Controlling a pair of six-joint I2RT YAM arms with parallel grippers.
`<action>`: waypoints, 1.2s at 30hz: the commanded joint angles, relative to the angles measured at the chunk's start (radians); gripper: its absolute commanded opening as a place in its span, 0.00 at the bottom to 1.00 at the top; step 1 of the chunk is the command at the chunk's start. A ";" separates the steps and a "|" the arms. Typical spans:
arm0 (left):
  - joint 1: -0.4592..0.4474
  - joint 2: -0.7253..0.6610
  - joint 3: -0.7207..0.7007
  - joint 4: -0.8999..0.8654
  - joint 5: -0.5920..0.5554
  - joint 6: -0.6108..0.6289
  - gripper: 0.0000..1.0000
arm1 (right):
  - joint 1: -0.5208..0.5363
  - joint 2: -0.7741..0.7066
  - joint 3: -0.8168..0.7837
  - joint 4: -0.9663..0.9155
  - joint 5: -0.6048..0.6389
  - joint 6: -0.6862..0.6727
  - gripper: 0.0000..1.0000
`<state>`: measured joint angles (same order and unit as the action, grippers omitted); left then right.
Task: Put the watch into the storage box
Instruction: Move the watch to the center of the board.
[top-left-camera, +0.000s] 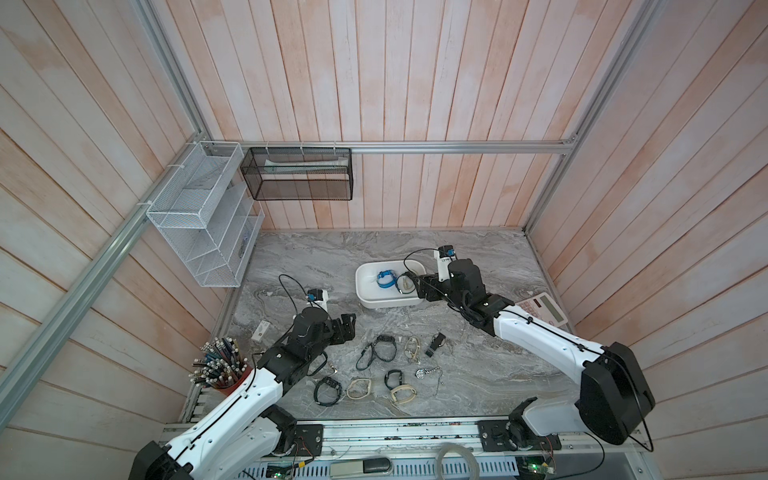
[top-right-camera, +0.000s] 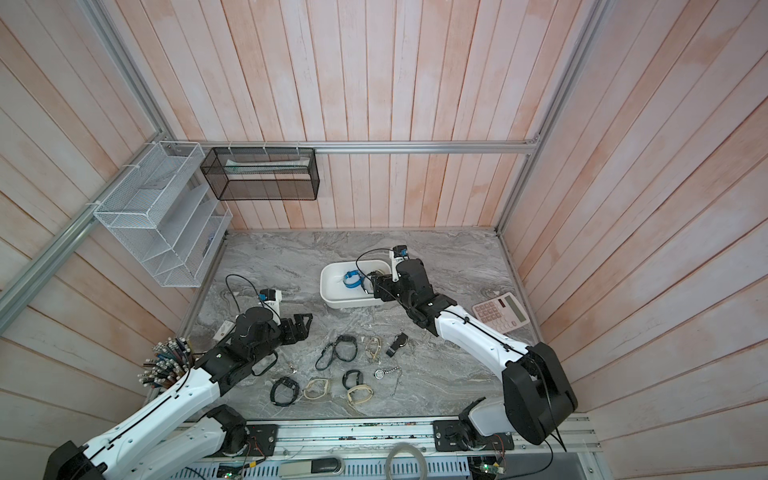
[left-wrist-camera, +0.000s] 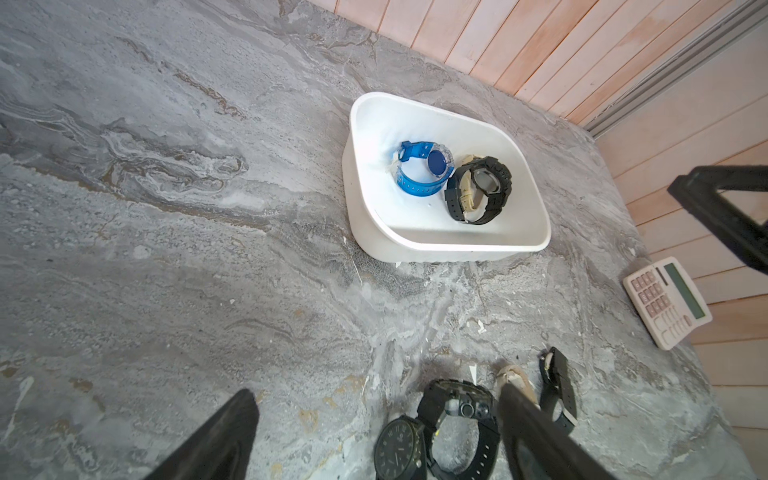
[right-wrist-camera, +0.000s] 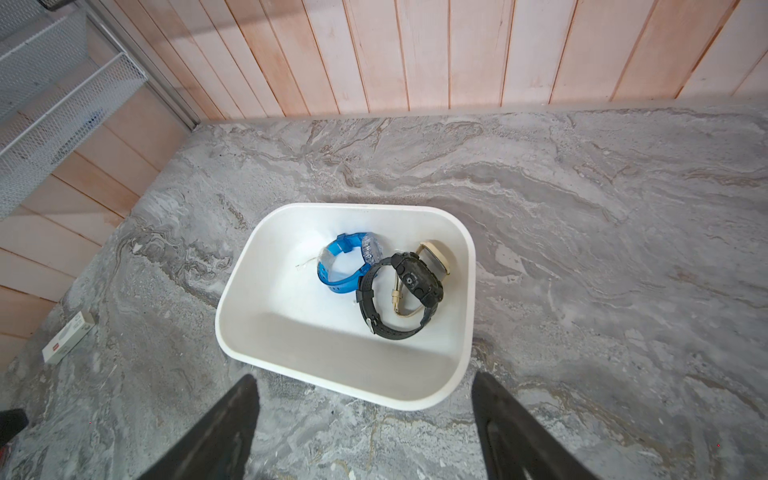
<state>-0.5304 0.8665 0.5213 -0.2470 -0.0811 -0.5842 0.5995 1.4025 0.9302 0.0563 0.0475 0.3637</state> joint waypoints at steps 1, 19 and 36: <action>0.004 -0.038 -0.015 -0.122 0.003 -0.056 0.87 | -0.006 0.005 0.018 0.023 0.010 0.011 0.82; -0.209 -0.214 -0.038 -0.547 -0.102 -0.481 0.62 | -0.006 0.030 0.032 0.015 -0.015 0.001 0.82; -0.407 -0.285 0.022 -0.909 -0.233 -0.812 0.53 | -0.005 0.039 0.032 0.003 -0.010 -0.008 0.82</action>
<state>-0.9306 0.6033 0.5137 -1.0531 -0.2848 -1.3418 0.5987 1.4261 0.9413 0.0563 0.0387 0.3656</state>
